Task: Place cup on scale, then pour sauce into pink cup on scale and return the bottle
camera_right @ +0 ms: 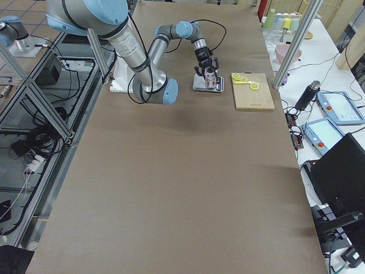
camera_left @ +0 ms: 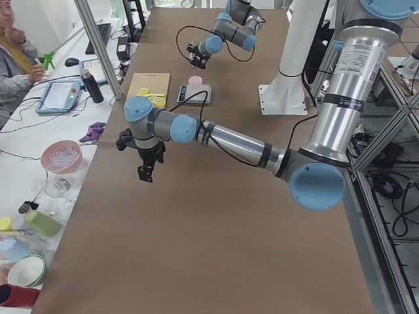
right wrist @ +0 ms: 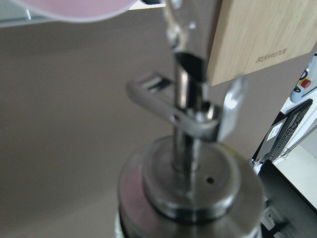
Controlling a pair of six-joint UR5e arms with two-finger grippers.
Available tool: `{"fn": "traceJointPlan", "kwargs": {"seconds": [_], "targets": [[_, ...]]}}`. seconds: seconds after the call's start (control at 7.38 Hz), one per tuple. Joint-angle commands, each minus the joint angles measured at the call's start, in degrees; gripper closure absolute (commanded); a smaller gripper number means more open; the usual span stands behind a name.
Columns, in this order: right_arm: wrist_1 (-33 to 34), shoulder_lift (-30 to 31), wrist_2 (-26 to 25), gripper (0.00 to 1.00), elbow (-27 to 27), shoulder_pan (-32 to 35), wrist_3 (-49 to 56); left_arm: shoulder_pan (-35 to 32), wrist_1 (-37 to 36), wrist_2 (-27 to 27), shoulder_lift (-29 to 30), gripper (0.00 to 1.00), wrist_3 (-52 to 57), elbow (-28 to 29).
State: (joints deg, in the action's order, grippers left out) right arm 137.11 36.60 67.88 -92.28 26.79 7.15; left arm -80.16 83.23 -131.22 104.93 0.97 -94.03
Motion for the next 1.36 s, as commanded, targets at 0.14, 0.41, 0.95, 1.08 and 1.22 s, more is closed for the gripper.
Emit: {"fn": "traceJointPlan", "kwargs": {"seconds": [0.14, 0.41, 0.95, 1.08, 1.22], "targets": [[-14.3, 11.4, 7.2, 1.00, -11.2, 1.2, -9.3, 0.0, 0.0, 0.0, 0.4, 0.02, -0.2, -0.2], [-22.6, 15.7, 13.5, 1.00, -14.4, 3.8, -14.8, 0.0, 0.0, 0.0, 0.5, 0.02, -0.3, -0.3], [-37.6, 30.0, 32.8, 1.00, -20.9, 17.9, -15.8, 0.0, -0.1, 0.0, 0.6, 0.02, -0.4, -0.5], [-43.2, 32.7, 36.1, 1.00, -21.0, 19.7, -16.1, 0.0, -0.2, 0.0, 0.5, 0.02, -0.4, -0.8], [-48.3, 36.1, 39.8, 1.00, -21.0, 21.8, -16.8, 0.0, -0.2, 0.0, 0.6, 0.02, -0.4, -0.7]]}}
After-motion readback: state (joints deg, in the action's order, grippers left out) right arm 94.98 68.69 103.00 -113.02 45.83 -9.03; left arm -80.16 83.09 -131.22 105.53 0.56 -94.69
